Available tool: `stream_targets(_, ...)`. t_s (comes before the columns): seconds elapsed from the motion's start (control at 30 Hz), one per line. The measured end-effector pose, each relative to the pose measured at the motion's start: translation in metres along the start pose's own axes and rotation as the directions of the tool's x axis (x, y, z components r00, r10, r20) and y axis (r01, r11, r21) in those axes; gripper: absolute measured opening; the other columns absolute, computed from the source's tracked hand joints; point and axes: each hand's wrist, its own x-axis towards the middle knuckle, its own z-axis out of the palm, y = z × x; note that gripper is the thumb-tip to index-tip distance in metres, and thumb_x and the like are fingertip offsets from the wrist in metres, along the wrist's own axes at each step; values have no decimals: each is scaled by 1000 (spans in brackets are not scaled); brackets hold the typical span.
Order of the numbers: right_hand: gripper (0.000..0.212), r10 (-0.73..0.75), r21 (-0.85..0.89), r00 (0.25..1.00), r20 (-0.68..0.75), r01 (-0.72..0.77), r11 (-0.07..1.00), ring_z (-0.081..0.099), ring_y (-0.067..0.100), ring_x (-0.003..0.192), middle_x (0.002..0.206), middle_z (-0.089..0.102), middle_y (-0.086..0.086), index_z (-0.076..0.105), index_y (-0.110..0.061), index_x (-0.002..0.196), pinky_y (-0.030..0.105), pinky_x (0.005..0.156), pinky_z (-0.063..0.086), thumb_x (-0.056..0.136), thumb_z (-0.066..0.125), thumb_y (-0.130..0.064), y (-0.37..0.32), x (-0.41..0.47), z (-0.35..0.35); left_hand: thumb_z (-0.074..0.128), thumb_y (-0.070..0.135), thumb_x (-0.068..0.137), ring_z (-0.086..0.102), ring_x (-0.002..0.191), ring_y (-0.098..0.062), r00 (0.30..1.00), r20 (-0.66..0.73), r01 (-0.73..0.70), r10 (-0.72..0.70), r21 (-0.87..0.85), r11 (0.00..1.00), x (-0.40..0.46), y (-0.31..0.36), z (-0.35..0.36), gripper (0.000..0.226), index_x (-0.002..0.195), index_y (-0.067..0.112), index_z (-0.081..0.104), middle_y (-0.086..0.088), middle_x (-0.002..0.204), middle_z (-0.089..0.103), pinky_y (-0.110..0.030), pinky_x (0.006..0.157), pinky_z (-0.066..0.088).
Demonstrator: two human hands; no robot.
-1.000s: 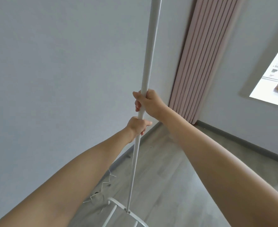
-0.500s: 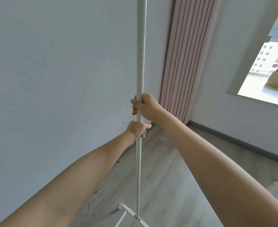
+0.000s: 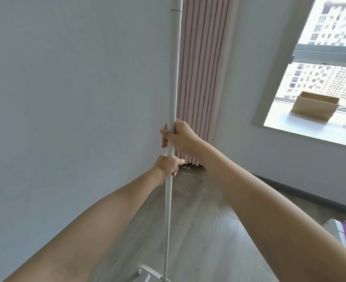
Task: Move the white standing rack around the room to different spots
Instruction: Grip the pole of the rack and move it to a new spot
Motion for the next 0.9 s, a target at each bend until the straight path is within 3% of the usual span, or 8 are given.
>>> stream_targets(0.13,20,43,12,994,-96,-42,999,56,11,58,64,55,0,42,-15,74,20,64,49,93,45,-10,22,30,-36,60,10,80,35,42,-13,999,47,-7,8,-34,999,50,17,30,20,66,12,46,8,31,35,-23,51,37)
stream_targets(0.27,19,67,25,990,-128,-64,998,55,13,60,65,54,1,42,-15,75,27,72,52,93,45,-8,50,54,-85,59,9,81,33,43,-15,989,142,-24,27,-26,999,95,37,73,27,59,13,44,5,35,34,-23,50,34)
stream_targets(0.43,20,89,64,982,-168,-79,995,54,15,58,64,52,3,41,-15,75,35,75,54,92,44,-5,90,86,-153,60,10,81,35,41,-14,987,154,-44,48,-27,999,149,66,135,29,57,13,43,8,30,36,-23,49,35)
stream_targets(0.63,21,82,31,984,-158,-78,996,56,15,61,64,57,2,44,-15,74,25,69,49,92,45,-7,142,116,-261,58,11,83,34,43,-15,983,171,-61,59,8,998,207,112,226,29,60,13,41,2,40,37,-23,48,34)
stream_targets(0.9,7,97,-18,978,-187,-102,995,60,21,81,69,62,-1,50,-10,87,38,88,49,92,48,-14,199,163,-366,57,16,84,39,49,-13,973,221,-81,74,23,996,284,158,316,18,70,11,47,-1,52,39,-24,56,40)
